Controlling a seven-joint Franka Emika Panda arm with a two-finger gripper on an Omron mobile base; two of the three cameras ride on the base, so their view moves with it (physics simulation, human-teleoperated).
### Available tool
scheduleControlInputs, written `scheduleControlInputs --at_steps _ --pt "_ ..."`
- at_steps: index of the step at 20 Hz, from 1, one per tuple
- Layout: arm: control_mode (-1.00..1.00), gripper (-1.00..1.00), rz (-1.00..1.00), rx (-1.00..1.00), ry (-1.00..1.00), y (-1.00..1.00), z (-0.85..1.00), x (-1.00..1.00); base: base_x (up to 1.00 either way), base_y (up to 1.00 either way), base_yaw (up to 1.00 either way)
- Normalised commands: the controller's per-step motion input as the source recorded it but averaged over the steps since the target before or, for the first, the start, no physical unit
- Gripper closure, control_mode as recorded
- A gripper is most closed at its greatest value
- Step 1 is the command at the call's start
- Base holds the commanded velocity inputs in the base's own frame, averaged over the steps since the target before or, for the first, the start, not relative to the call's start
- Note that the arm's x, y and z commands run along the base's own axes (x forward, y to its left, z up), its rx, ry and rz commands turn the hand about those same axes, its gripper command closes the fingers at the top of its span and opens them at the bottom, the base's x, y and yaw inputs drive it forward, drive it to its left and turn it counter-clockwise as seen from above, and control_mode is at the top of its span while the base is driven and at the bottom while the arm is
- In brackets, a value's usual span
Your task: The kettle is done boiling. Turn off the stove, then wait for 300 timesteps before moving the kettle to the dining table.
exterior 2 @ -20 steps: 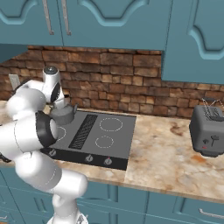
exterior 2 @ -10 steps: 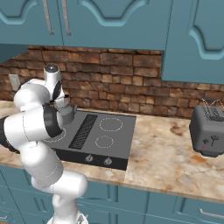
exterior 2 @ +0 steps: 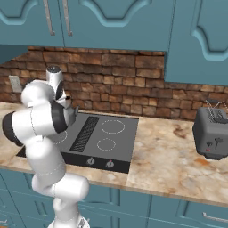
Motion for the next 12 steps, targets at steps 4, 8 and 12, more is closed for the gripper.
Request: scheduleControlInputs --at_steps 4,8,12 --pt "-1.00 -1.00 0.00 0.00 0.00 0.05 -0.08 0.17 0.00 0.00 0.00" --pt "-1.00 -1.00 0.00 0.00 0.00 0.05 -0.09 0.16 0.00 0.00 0.00" --pt "-1.00 -1.00 0.00 -0.01 0.00 0.05 -0.11 0.14 0.00 0.00 0.00"
